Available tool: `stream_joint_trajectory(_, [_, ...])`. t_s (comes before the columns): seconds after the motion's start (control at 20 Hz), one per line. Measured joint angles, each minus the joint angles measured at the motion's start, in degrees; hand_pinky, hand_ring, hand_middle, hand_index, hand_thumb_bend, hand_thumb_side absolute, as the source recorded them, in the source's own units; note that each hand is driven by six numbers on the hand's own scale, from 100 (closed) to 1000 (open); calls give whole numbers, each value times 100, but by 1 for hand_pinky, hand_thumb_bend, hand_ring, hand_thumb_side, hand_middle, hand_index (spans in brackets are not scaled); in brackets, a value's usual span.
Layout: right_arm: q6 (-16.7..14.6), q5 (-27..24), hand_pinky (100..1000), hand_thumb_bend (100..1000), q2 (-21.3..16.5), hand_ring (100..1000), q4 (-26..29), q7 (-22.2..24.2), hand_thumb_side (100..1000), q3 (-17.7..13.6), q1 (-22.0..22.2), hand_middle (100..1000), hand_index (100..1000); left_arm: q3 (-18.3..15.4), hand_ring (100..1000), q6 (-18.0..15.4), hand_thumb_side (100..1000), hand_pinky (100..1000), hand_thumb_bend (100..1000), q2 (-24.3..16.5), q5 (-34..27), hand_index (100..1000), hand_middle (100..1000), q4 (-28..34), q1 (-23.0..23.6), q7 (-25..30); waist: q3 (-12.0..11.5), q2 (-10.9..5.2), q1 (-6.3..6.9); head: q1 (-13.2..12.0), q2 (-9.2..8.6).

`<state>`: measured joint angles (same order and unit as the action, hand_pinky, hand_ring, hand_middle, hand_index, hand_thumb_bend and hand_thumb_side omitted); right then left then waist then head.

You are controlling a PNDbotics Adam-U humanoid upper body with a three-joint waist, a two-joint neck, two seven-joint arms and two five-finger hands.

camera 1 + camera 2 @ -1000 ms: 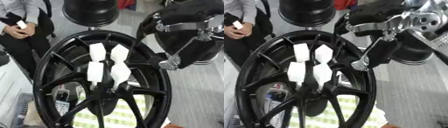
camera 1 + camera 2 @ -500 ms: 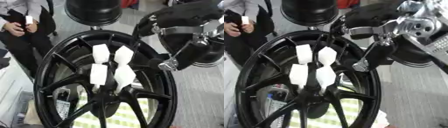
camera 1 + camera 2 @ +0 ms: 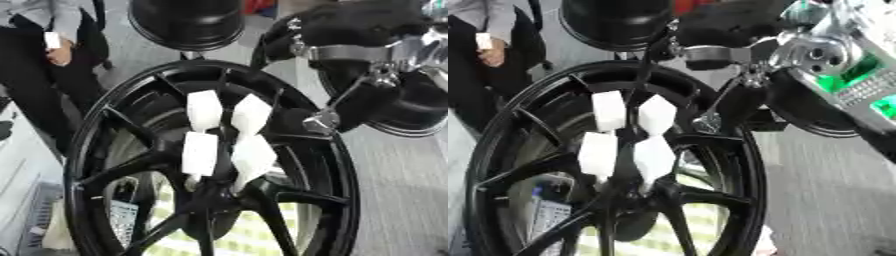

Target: Pull the pin out of the wheel hub.

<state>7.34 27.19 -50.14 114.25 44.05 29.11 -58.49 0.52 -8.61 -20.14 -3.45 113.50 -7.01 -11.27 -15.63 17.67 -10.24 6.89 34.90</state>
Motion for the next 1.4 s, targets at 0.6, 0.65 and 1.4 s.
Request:
stream_joint_trajectory(0.6, [-57,143,986,260,31,898,0,-120,156,37,83,806,848,32,733,-10,792,790,100,-32,0,791,553,0,-79,30,-142,250,-100,190,32])
stream_joint_trajectory(0.65, [-64,142,986,260,35,899,0,-114,156,50,95,806,848,33,733,-13,792,790,100,-42,0,791,553,0,-93,32,-161,266,-107,191,32])
stream_joint_trajectory(1.4, [52,150,982,313,46,903,-22,-96,100,92,271,817,857,46,734,2,793,792,100,-47,27,788,552,0,-206,57,-322,450,-209,211,-33])
